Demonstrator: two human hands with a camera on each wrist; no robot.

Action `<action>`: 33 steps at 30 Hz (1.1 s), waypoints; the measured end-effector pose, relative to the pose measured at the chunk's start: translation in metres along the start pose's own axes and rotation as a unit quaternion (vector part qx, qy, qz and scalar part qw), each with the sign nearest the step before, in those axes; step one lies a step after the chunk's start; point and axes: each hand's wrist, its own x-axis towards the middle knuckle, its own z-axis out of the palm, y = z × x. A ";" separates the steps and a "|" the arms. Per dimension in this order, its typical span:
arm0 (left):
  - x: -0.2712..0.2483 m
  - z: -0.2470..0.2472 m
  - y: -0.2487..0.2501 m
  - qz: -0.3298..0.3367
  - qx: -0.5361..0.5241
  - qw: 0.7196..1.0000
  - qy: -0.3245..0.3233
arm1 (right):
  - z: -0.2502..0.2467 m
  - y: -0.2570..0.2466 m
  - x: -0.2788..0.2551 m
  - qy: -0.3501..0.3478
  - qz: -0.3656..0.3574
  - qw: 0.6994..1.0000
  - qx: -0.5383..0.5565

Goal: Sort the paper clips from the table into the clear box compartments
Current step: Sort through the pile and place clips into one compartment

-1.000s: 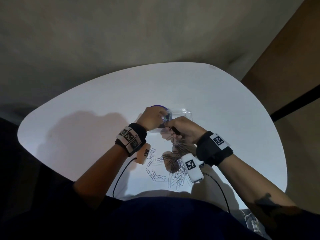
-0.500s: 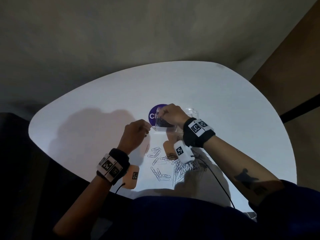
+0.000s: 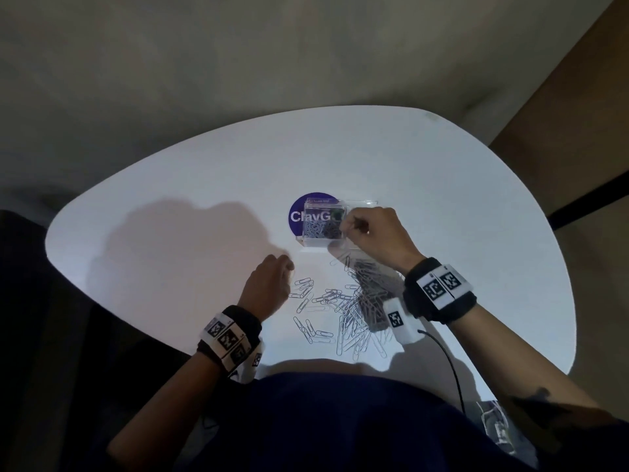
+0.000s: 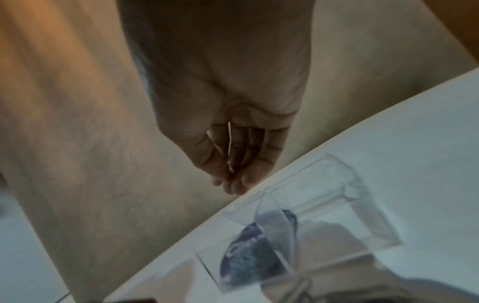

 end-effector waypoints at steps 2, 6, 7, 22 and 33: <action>0.001 0.004 0.003 -0.001 -0.011 1.000 -0.022 | 0.002 0.014 -0.014 -0.032 -0.001 0.999 -0.035; 0.006 0.007 0.016 0.030 -0.013 0.998 -0.050 | 0.010 0.039 -0.031 -0.054 0.010 0.987 -0.150; 0.007 0.008 0.019 0.035 -0.011 0.998 -0.053 | 0.013 0.043 -0.033 -0.051 0.016 0.983 -0.174; 0.001 0.011 0.026 0.096 0.004 0.995 -0.035 | 0.024 0.051 -0.048 -0.068 0.037 0.985 -0.155; 0.004 0.020 0.029 0.137 0.058 0.988 -0.028 | 0.016 0.063 -0.048 -0.037 0.039 0.988 -0.147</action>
